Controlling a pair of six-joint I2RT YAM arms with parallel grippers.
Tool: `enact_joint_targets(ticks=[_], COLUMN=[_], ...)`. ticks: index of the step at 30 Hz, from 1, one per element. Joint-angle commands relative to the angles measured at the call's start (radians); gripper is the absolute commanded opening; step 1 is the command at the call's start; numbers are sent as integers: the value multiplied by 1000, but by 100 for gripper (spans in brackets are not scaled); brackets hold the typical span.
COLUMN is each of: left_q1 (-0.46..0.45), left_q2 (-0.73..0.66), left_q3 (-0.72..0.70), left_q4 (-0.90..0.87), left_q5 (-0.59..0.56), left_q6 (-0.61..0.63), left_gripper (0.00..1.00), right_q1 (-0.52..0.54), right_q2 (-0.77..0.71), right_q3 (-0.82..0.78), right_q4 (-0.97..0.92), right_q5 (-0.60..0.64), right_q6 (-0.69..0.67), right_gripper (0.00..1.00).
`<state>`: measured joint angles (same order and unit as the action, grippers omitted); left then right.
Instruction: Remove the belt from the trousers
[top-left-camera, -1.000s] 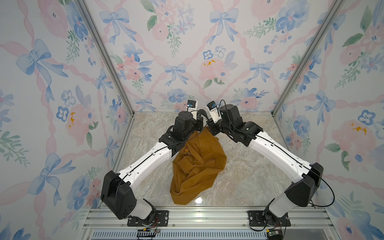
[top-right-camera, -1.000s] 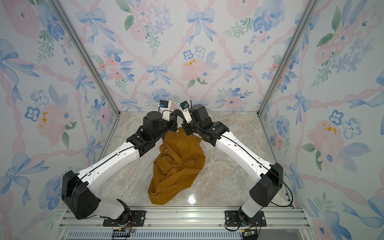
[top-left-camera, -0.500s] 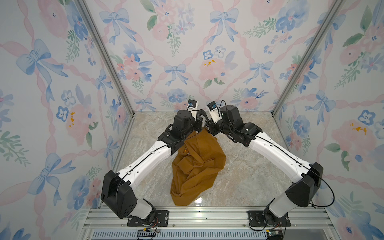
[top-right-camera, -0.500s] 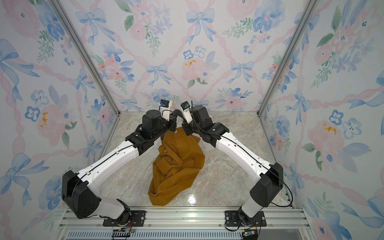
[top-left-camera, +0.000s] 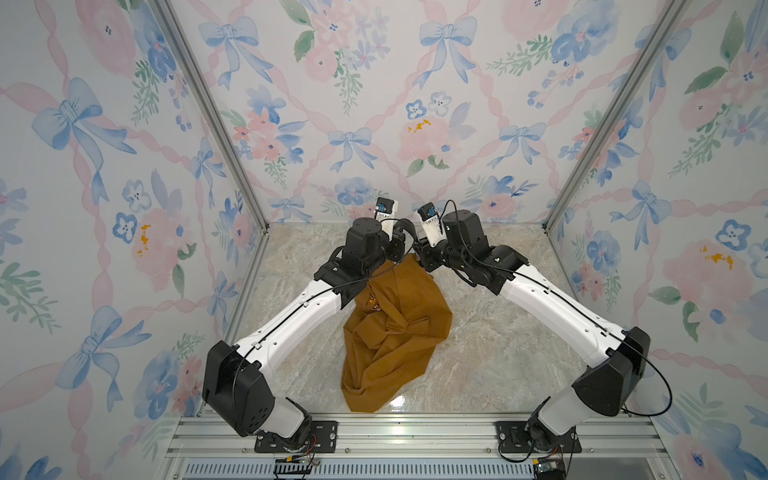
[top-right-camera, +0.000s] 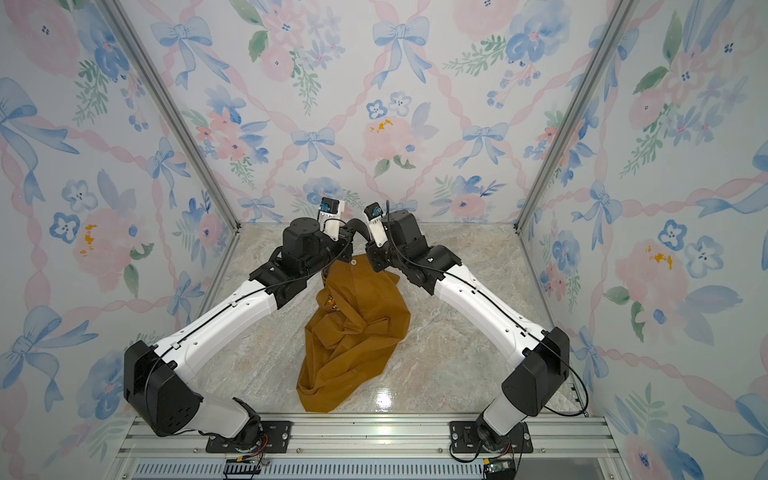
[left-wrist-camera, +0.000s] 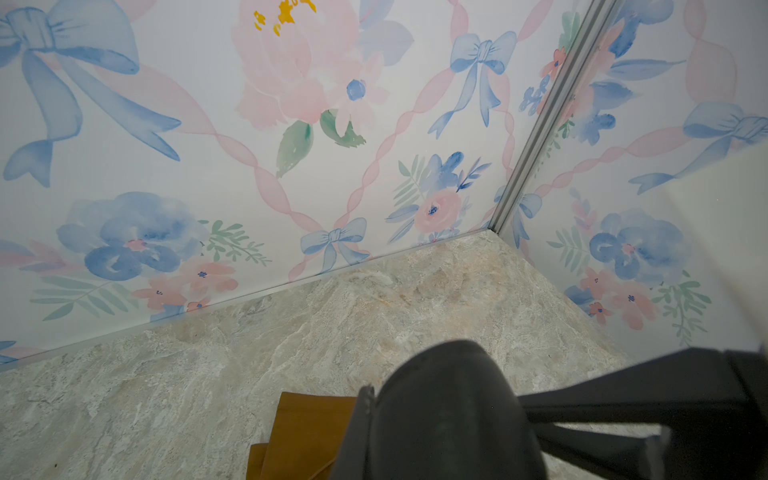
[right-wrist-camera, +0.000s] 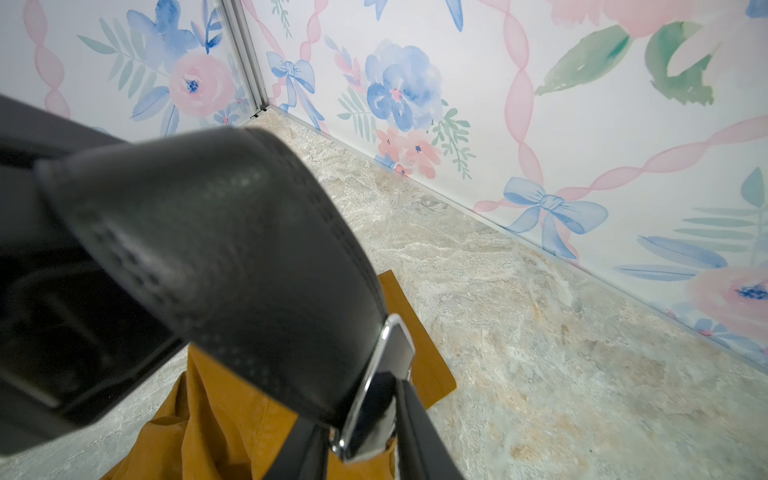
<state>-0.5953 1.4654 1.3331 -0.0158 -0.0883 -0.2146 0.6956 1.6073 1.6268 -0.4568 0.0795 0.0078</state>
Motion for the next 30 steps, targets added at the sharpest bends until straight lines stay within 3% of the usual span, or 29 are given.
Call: enact_joint_targets(ticks=[1, 7, 14, 22, 26, 30], left_q1=[4, -2, -6, 46, 49, 51], left_q2=[-3, -1, -10, -32, -57, -66], left_q3=[18, 17, 38, 177, 192, 168], left_q4=[66, 66, 67, 85, 117, 125], left_q5=[16, 30, 64, 304, 393, 371], left_q6=[-32, -32, -4, -24, -50, -73], left_gripper=[0, 0, 0, 0, 0, 0], right_q1=[10, 12, 3, -73, -87, -78], right_q2=[0, 13, 22, 21, 34, 31], right_q3=[37, 41, 20, -125, -181, -187], right_q4=[-26, -29, -18, 71, 89, 81], right_q5=[19, 29, 16, -43, -44, -49], right_q6=[-6, -8, 4, 99, 112, 123], right_gripper=[23, 0, 0, 1, 7, 42])
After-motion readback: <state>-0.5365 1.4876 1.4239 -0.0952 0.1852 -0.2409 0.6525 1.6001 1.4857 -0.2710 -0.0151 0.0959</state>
